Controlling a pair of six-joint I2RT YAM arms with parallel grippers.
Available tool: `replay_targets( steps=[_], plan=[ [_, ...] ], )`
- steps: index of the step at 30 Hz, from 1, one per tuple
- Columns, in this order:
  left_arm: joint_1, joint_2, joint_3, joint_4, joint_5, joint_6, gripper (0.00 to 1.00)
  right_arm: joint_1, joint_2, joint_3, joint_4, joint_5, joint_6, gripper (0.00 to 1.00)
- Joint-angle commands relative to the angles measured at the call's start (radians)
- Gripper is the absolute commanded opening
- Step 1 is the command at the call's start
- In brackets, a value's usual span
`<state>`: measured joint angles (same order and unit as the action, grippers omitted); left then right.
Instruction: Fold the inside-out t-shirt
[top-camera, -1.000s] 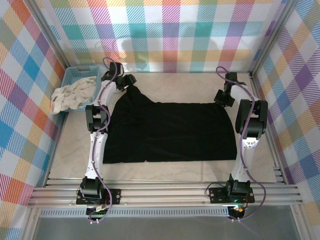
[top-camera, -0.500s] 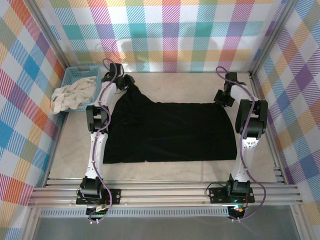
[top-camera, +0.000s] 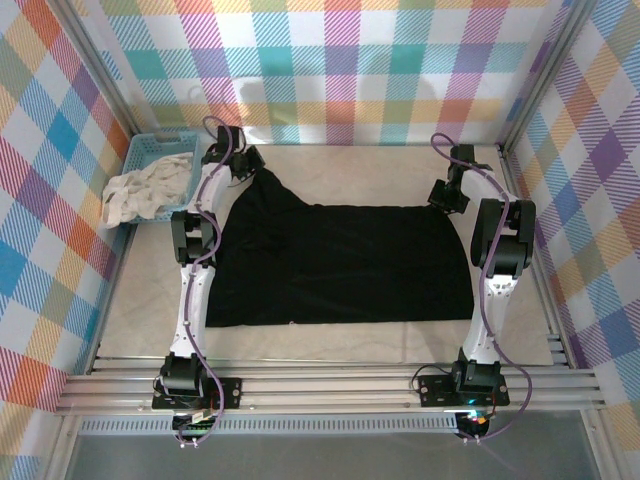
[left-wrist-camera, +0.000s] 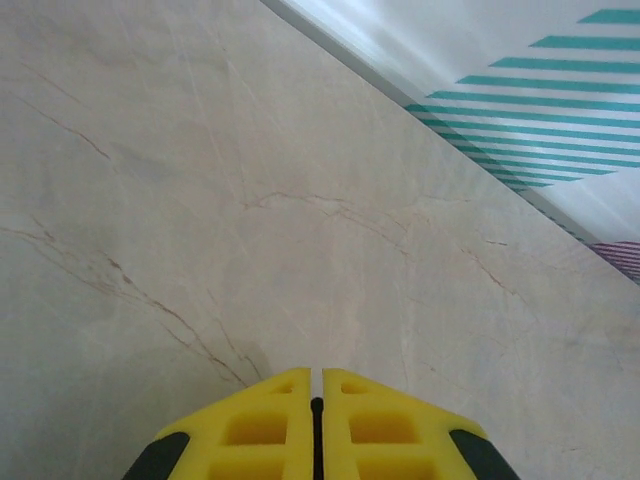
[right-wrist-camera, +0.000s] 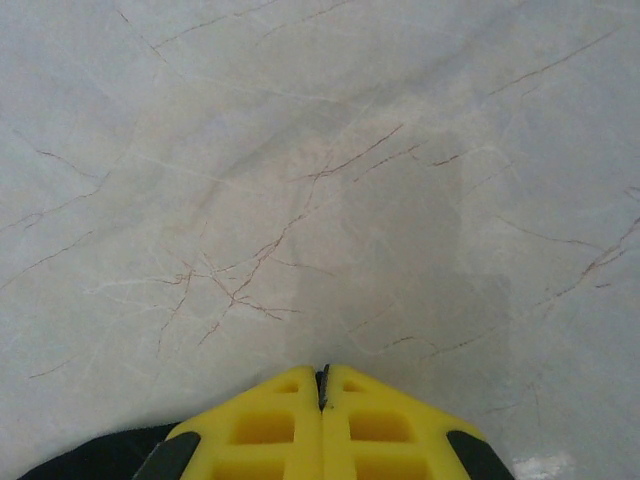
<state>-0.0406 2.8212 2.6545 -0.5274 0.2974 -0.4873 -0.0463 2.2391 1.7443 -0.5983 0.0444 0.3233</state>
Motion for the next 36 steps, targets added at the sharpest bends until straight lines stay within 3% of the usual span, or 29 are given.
replay_targets(
  steps=[1, 13, 25, 30, 36],
  plan=[
    [0.018, -0.073, 0.038, -0.017, -0.016, 0.048, 0.05, -0.003, -0.038, 0.005, 0.010, 0.020, -0.023, 0.00],
    [0.018, -0.297, -0.034, -0.292, -0.072, 0.116, 0.02, -0.007, -0.240, -0.198, 0.179, 0.030, -0.065, 0.00],
    [0.020, -0.953, -0.854, -0.169, -0.091, 0.052, 0.00, -0.008, -0.457, -0.470, 0.336, 0.102, -0.121, 0.00],
    [0.040, -1.164, -1.061, -0.235, -0.121, 0.039, 0.00, -0.007, -0.526, -0.545, 0.337, 0.181, -0.135, 0.00],
    [0.086, -1.342, -1.243, -0.312, -0.062, 0.054, 0.00, -0.008, -0.595, -0.610, 0.242, 0.241, -0.101, 0.00]
  ],
)
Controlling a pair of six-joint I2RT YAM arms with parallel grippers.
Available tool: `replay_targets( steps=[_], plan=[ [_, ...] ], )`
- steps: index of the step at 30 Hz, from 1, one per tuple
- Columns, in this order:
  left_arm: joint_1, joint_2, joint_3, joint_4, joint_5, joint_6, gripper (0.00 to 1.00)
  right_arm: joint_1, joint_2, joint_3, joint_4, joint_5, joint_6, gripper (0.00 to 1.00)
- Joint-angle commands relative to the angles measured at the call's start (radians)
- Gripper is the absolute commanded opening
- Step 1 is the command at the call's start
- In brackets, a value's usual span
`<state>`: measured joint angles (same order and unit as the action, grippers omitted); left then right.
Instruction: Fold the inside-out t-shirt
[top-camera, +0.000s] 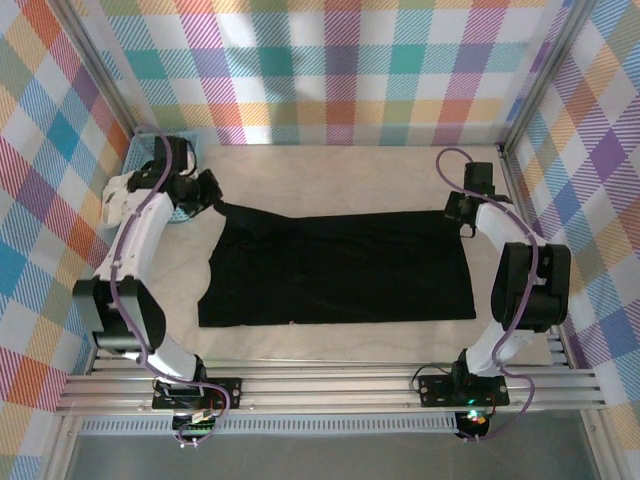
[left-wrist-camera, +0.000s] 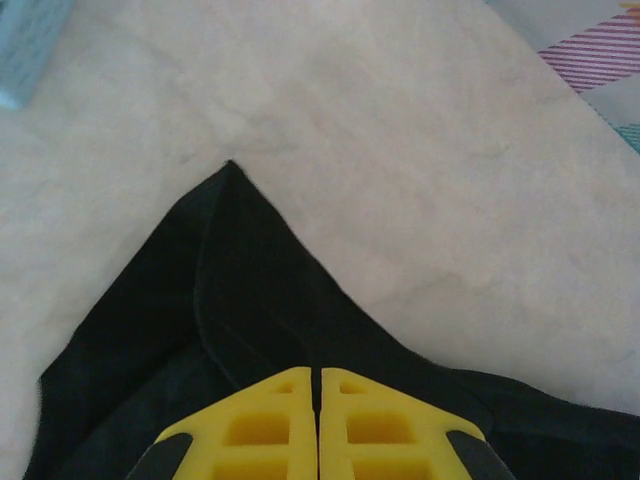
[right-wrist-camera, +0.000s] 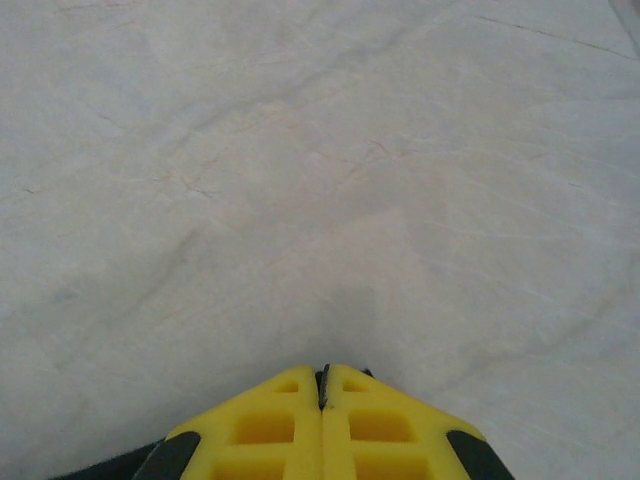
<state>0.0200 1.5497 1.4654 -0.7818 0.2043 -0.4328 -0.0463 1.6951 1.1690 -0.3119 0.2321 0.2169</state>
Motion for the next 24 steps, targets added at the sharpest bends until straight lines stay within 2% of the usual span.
replay_targets(
  steps=[1, 5, 10, 20, 22, 24],
  plan=[
    [0.030, -0.089, -0.079, -0.072, 0.047, 0.006, 0.00, -0.008, -0.071, -0.056, -0.055, 0.047, 0.012, 0.00],
    [0.040, -0.129, -0.158, -0.147, 0.067, 0.045, 0.00, -0.010, -0.125, -0.125, -0.086, 0.071, 0.022, 0.00],
    [0.041, -0.146, -0.265, -0.152, 0.125, 0.055, 0.00, -0.010, -0.130, -0.168, -0.112, 0.055, 0.046, 0.00],
    [0.041, -0.161, -0.405, -0.125, 0.156, 0.061, 0.00, -0.009, -0.116, -0.235, -0.120, 0.029, 0.075, 0.00],
    [0.041, -0.147, -0.434, -0.089, 0.182, 0.045, 0.00, -0.009, -0.097, -0.227, -0.132, 0.003, 0.089, 0.08],
    [0.041, -0.137, -0.458, -0.062, 0.199, 0.035, 0.02, -0.007, -0.109, -0.225, -0.140, 0.003, 0.094, 0.25]
  ],
)
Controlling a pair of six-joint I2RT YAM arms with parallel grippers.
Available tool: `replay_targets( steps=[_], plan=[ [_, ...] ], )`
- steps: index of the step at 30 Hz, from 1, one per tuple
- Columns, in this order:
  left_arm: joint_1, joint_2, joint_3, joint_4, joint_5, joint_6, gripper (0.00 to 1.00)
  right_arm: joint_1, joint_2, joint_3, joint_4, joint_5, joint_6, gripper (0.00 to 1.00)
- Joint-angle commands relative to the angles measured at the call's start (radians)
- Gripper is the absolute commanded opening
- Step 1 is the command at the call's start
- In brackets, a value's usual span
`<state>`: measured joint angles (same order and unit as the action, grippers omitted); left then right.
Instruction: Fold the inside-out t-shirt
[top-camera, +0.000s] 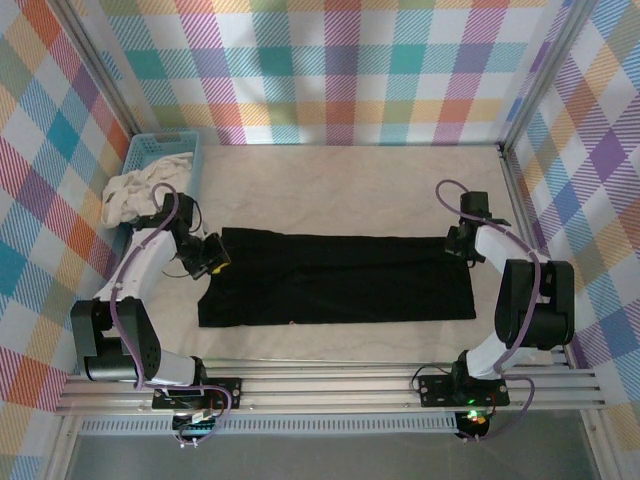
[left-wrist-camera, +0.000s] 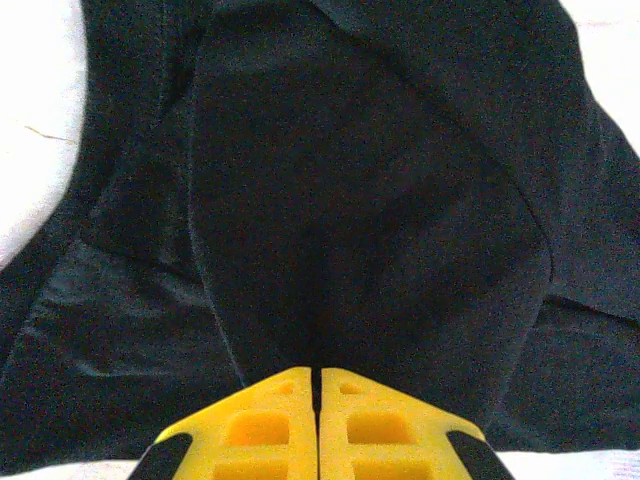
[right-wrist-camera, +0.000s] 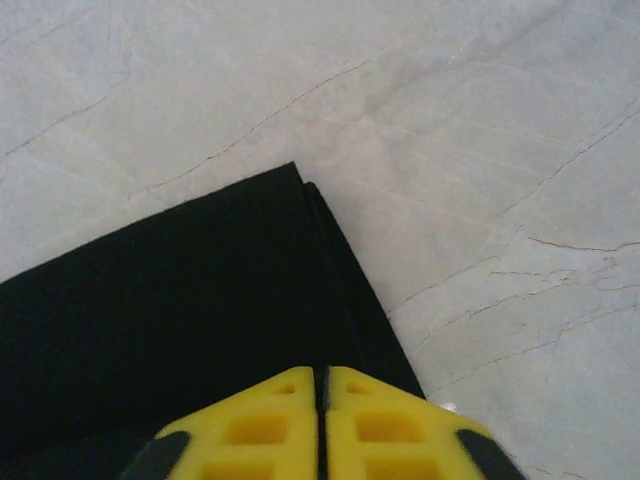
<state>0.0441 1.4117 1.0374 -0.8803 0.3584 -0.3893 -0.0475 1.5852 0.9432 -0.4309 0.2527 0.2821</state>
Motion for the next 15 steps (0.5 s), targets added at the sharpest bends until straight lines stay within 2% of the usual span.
replay_targets(
  steps=[1, 4, 8, 12, 15],
  plan=[
    [0.017, 0.003, -0.036, 0.042, 0.045, -0.008, 0.02, -0.004, -0.019, -0.005, -0.015, -0.019, 0.020, 0.32],
    [0.017, 0.004, -0.043, 0.047, 0.039, -0.003, 0.04, 0.055, -0.148, -0.057, 0.064, -0.039, -0.061, 0.48],
    [0.017, 0.012, -0.037, 0.053, 0.053, -0.003, 0.05, 0.303, -0.267, -0.117, 0.212, -0.197, -0.210, 0.54],
    [0.017, 0.011, -0.025, 0.056, 0.082, -0.008, 0.05, 0.621, -0.189, -0.096, 0.373, -0.293, -0.283, 0.58],
    [0.017, -0.002, -0.028, 0.055, 0.108, -0.014, 0.05, 0.824, -0.047, -0.040, 0.529, -0.276, -0.321, 0.71]
  ],
)
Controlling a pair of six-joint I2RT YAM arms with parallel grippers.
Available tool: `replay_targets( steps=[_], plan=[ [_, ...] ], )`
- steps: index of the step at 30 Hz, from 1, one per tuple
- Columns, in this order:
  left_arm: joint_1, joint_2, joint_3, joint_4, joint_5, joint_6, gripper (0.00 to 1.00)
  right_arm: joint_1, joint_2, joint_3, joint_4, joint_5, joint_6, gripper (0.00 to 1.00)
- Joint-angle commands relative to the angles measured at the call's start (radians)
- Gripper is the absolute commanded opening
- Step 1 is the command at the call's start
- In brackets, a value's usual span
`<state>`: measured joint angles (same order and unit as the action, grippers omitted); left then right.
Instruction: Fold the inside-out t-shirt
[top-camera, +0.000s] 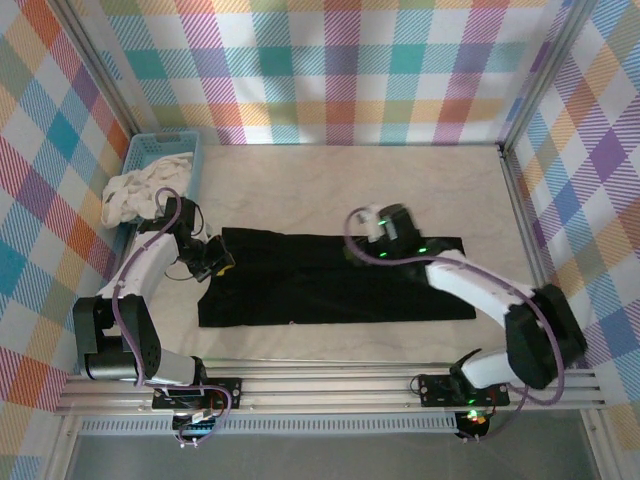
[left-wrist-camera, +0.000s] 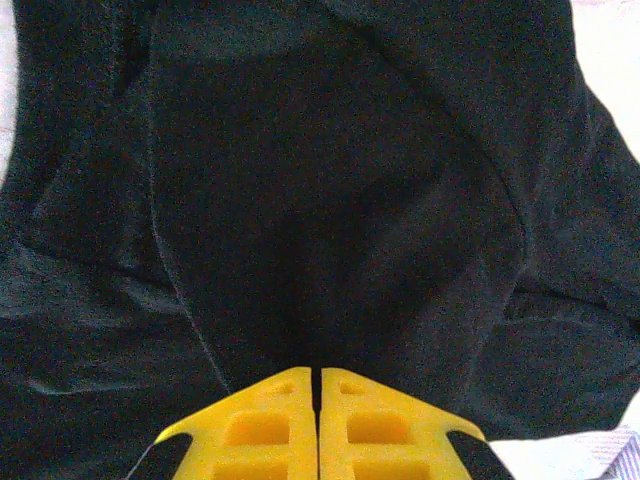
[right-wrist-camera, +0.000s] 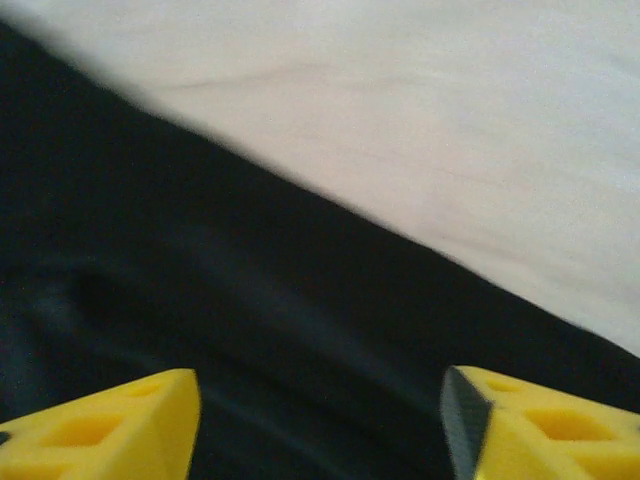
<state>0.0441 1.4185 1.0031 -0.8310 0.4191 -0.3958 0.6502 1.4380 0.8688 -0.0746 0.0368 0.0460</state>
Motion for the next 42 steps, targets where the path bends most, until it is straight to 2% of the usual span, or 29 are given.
replay_targets(
  steps=[1, 5, 7, 11, 16, 20, 23, 28, 37, 42],
  plan=[
    [0.017, -0.012, 0.007, 0.004, 0.049, -0.008, 0.05, 0.177, 0.147, 0.061, 0.209, -0.047, -0.099, 0.74],
    [0.017, -0.013, 0.002, -0.005, 0.054, 0.004, 0.05, 0.313, 0.333, 0.171, 0.365, -0.011, -0.136, 0.88],
    [0.017, -0.009, 0.005, -0.008, 0.062, 0.010, 0.05, 0.358, 0.403, 0.220, 0.413, 0.017, -0.183, 0.93],
    [0.017, -0.014, 0.012, -0.013, 0.058, 0.020, 0.05, 0.436, 0.528, 0.299, 0.490, 0.156, -0.265, 0.93],
    [0.017, -0.016, 0.020, -0.013, 0.065, 0.020, 0.05, 0.472, 0.647, 0.385, 0.532, 0.297, -0.281, 0.93],
    [0.017, -0.022, 0.016, -0.013, 0.059, 0.021, 0.05, 0.486, 0.706, 0.436, 0.568, 0.464, -0.280, 0.93],
    [0.017, -0.024, 0.011, -0.010, 0.055, 0.018, 0.05, 0.489, 0.717, 0.451, 0.568, 0.569, -0.270, 0.93],
    [0.017, -0.027, 0.003, 0.000, 0.040, 0.015, 0.05, 0.493, 0.675, 0.404, 0.600, 0.664, -0.304, 0.91],
    [0.017, -0.022, 0.003, -0.003, 0.021, 0.026, 0.05, 0.506, 0.556, 0.310, 0.562, 0.703, -0.352, 0.86],
    [0.017, -0.023, -0.002, -0.006, 0.007, 0.033, 0.05, 0.509, 0.521, 0.288, 0.529, 0.698, -0.376, 0.77]
  ],
)
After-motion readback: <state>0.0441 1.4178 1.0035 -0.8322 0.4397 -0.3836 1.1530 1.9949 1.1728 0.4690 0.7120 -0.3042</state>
